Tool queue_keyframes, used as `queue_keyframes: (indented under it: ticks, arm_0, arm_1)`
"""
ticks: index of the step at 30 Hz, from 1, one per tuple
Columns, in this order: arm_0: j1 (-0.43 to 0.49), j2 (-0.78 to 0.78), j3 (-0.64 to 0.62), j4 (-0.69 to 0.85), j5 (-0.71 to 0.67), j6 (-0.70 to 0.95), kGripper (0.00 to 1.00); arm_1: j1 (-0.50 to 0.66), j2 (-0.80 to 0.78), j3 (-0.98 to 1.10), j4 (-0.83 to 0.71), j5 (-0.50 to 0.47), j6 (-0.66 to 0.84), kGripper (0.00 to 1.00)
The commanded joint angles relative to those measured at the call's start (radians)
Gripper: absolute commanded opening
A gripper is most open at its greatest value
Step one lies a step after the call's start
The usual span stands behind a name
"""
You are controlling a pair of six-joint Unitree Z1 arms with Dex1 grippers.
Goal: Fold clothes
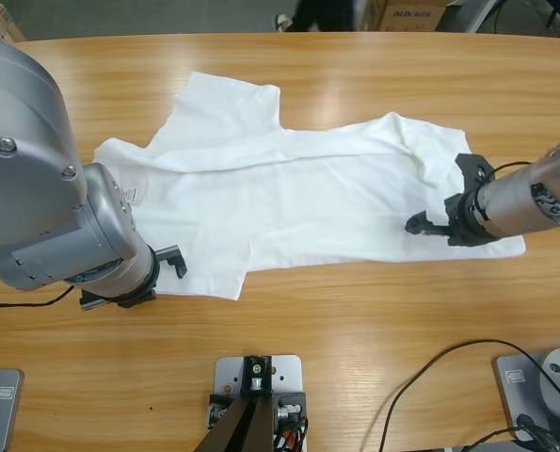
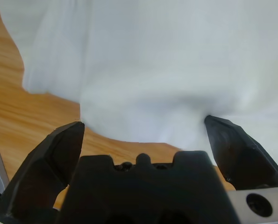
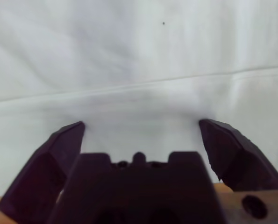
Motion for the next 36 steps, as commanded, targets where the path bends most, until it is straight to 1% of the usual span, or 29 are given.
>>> queue_keyframes:
  ticks: [1,5,9,12,15,17,18,20,21,22,23,25,26,27,28,29,30,32,34,36]
  arm_0:
    - [-0.088,-0.011,0.104,-0.008,-0.074,-0.044,1.000]
    - [-0.145,-0.079,0.148,0.002,-0.114,-0.107,1.000]
    - [-0.212,-0.091,0.151,0.026,-0.148,-0.168,1.000]
    - [-0.221,-0.104,0.151,0.037,-0.152,-0.183,1.000]
    - [-0.221,-0.119,0.151,0.061,-0.141,-0.188,1.000]
    - [-0.219,-0.143,0.147,0.087,-0.127,-0.188,1.000]
    - [-0.215,-0.175,0.137,0.110,-0.100,-0.181,1.000]
    - [-0.181,-0.289,0.121,0.134,-0.008,-0.138,1.000]
    - [-0.142,-0.357,0.115,0.133,0.038,-0.054,1.000]
    - [-0.082,-0.419,0.106,0.125,0.069,0.056,1.000]
    - [0.001,-0.471,0.104,0.086,0.080,0.205,1.000]
    - [0.162,-0.540,0.102,-0.038,0.072,0.609,0.996]
    - [0.243,-0.549,0.097,-0.092,0.029,0.784,0.988]
    - [0.327,-0.545,0.080,-0.127,-0.042,0.938,0.985]
    - [0.401,-0.532,0.065,-0.163,-0.120,1.082,0.978]
    - [0.469,-0.509,0.041,-0.186,-0.192,1.203,0.943]
    - [0.526,-0.475,0.011,-0.191,-0.250,1.275,0.897]
    - [0.628,-0.395,-0.042,-0.188,-0.359,1.349,0.898]
    - [0.718,-0.304,-0.080,-0.191,-0.465,1.395,0.899]
    - [0.776,-0.211,-0.133,-0.190,-0.511,1.420,0.899]
  arm_1:
    - [0.060,-0.063,0.024,0.126,0.048,0.115,0.982]
    - [0.156,-0.078,0.022,0.186,0.049,0.190,0.982]
    - [0.235,-0.100,0.012,0.267,0.064,0.272,0.983]
    - [0.273,-0.116,-0.010,0.321,0.079,0.319,0.986]
    - [0.282,-0.171,-0.039,0.386,0.052,0.323,0.987]
    - [0.282,-0.235,-0.091,0.448,-0.008,0.297,0.989]
    - [0.282,-0.268,-0.137,0.491,-0.038,0.250,0.991]
    - [0.271,-0.340,-0.225,0.513,-0.068,0.097,0.987]
    - [0.236,-0.363,-0.265,0.515,-0.066,0.008,0.989]
    - [0.184,-0.375,-0.295,0.516,-0.045,-0.062,0.991]
    - [0.108,-0.380,-0.313,0.516,0.006,-0.120,0.992]
    - [-0.067,-0.382,-0.331,0.509,0.131,-0.245,0.992]
    - [-0.155,-0.369,-0.337,0.499,0.202,-0.301,0.985]
    - [-0.235,-0.341,-0.347,0.490,0.285,-0.356,0.968]
    - [-0.297,-0.304,-0.365,0.492,0.347,-0.407,0.931]
    - [-0.342,-0.269,-0.384,0.493,0.392,-0.454,0.910]
    - [-0.375,-0.236,-0.403,0.493,0.426,-0.488,0.908]
    - [-0.415,-0.177,-0.441,0.491,0.459,-0.528,0.899]
    - [-0.450,-0.118,-0.473,0.490,0.477,-0.563,0.858]
    - [-0.490,-0.061,-0.494,0.482,0.481,-0.591,0.858]
